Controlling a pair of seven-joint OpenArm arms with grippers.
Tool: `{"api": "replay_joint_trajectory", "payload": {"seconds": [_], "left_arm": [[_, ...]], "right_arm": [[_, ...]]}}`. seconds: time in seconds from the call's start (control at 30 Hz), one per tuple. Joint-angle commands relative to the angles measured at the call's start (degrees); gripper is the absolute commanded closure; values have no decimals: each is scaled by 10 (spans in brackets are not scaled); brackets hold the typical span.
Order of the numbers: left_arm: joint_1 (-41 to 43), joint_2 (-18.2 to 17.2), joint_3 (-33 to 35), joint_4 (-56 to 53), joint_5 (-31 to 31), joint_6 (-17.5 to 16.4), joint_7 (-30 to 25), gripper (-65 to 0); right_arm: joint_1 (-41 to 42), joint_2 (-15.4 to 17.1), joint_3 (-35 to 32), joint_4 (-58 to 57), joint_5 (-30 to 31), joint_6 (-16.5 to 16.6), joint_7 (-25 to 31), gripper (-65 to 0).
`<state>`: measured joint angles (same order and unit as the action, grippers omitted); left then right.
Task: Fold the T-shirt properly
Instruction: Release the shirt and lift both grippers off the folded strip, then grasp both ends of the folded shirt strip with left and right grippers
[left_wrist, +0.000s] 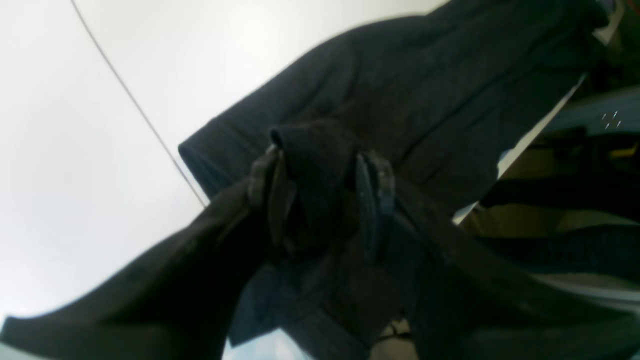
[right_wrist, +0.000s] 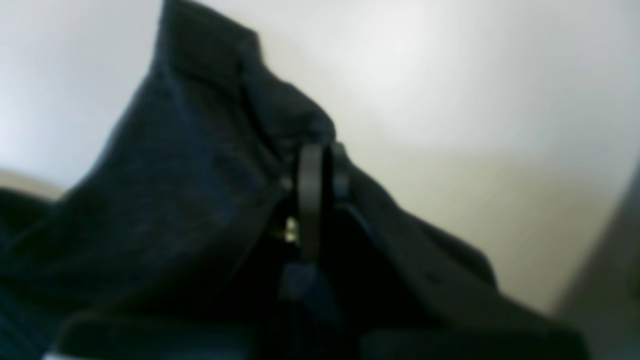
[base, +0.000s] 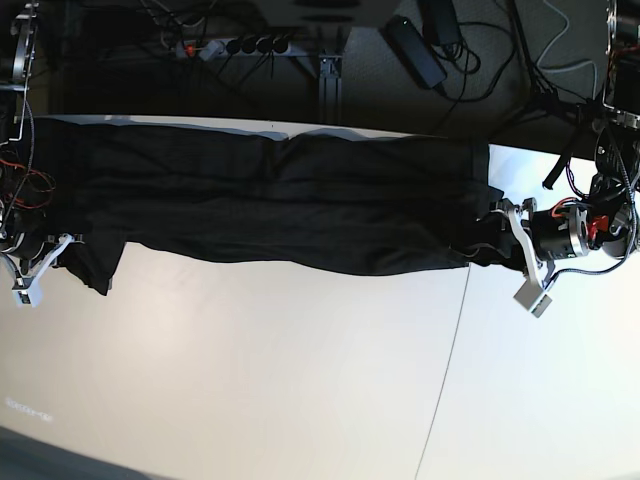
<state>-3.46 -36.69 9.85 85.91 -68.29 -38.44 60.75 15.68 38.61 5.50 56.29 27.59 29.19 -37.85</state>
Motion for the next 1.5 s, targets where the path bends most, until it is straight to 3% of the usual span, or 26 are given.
{"api": "replay_joint_trajectory", "payload": {"seconds": [0.0, 0.23, 0.4, 0.6, 0.73, 0.9, 1.0, 1.03, 1.13, 1.17, 1.3, 1.47], "left_arm": [[-11, -10, -4, 19, -14, -16, -7, -256], [4, -10, -4, 83, -10, -16, 0, -256], [35, -15, -9, 94, 2, -16, -1, -258], [81, -16, -106, 94, -4, -16, -8, -318], [104, -16, -173, 94, -27, -16, -9, -319], [128, -15, -188, 94, -32, -16, -9, -319], [142, -12, -188, 94, -46, -16, -10, -390], [144, -12, -188, 94, -48, -16, -12, -407], [149, -12, -188, 94, -28, -16, -41, -409], [151, -12, -188, 94, -9, -16, -57, -409], [167, -6, -188, 89, 89, -16, -124, -411], [170, 17, -188, 55, 98, 4, -106, -411]], "right_arm": [[-1, 17, 24, 28, 14, 33, 12, 0], [-108, 17, 118, 168, 55, 37, -4, 0], [-192, 17, 180, 271, 105, 37, -57, 0], [-302, 17, 257, 351, 127, 37, -59, 0], [-359, 15, 294, 387, 136, 37, -59, 0], [-399, 11, 311, 394, 136, 37, -60, 0], [-400, 0, 310, 389, 135, 37, -63, 0], [-400, -3, 310, 387, 135, 37, -63, -15], [-400, -12, 310, 386, 134, 37, -63, -321], [-400, -16, 310, 386, 134, 36, -63, -375], [-400, -32, 310, 386, 140, 36, -58, -388], [-400, -43, 310, 386, 149, 36, -57, -388]]}}
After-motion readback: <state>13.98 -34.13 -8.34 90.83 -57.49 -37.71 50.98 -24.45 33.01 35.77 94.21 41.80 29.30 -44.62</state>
